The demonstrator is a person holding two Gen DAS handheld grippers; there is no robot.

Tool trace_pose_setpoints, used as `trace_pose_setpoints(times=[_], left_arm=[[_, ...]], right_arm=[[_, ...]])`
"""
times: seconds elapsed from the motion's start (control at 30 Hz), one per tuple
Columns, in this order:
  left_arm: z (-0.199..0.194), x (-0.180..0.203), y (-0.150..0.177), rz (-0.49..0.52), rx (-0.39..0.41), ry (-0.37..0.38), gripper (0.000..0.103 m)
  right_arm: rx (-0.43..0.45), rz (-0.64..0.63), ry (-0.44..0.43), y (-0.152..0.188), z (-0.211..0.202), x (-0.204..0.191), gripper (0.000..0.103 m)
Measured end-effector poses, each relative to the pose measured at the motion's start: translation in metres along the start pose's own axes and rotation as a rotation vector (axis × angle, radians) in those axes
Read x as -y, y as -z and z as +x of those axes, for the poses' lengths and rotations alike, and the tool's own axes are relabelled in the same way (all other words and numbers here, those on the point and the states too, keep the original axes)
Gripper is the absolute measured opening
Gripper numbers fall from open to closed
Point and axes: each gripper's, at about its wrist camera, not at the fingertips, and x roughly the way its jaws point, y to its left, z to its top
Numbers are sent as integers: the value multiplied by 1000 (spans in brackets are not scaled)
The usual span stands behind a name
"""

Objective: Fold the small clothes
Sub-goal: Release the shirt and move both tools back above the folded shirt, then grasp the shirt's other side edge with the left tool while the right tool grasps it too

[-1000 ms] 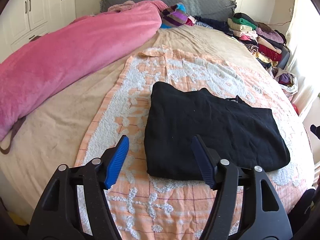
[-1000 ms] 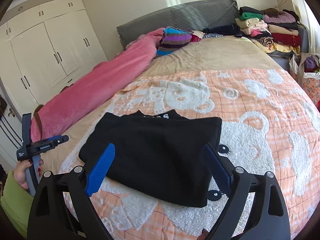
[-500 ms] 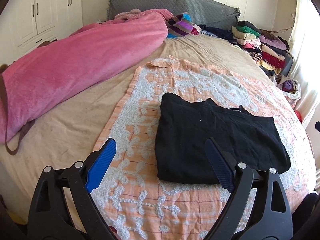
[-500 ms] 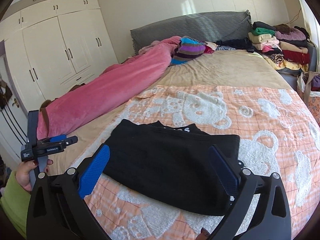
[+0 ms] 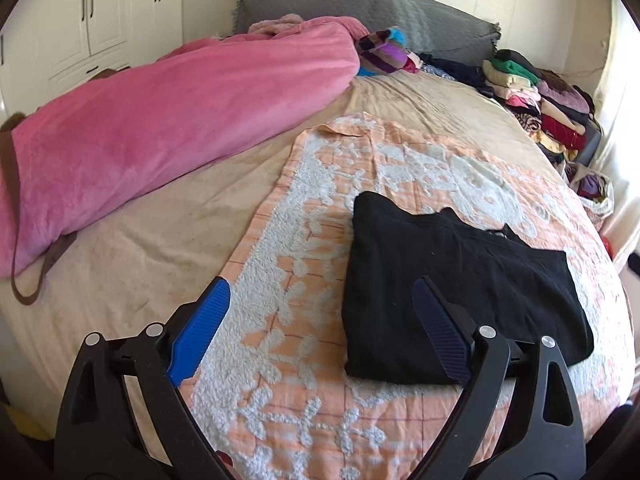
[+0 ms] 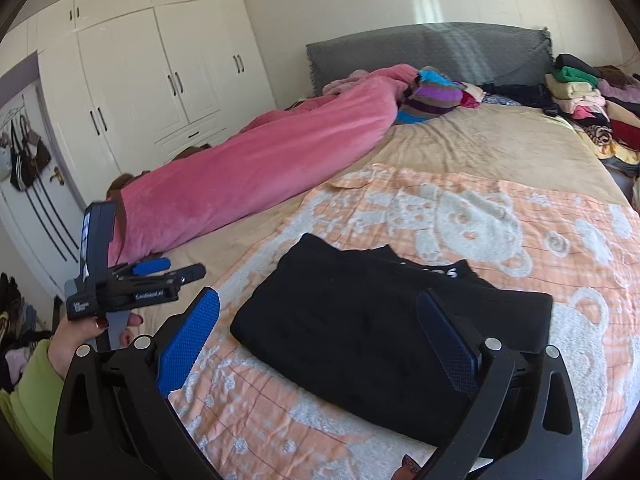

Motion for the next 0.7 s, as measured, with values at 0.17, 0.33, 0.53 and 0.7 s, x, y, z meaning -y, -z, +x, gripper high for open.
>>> trace_pose_setpoints(times=[0.17,0.33,0.53,0.7], left_arm=[[19,-10,-9,-34,-16,4,86],[44,-14,-19,-36,-50,-3,86],[79,-16,-28,-45,-111,36,86],[110,-13,-37,-62,-164,91,86]], right_arm=[[-60,-44,-18,10,38,-24,98],[-129,-143,0,28,79,-53,98],[-174,-275,27,53,115,-83,98],[-204,-329,68,72,140,-92,98]])
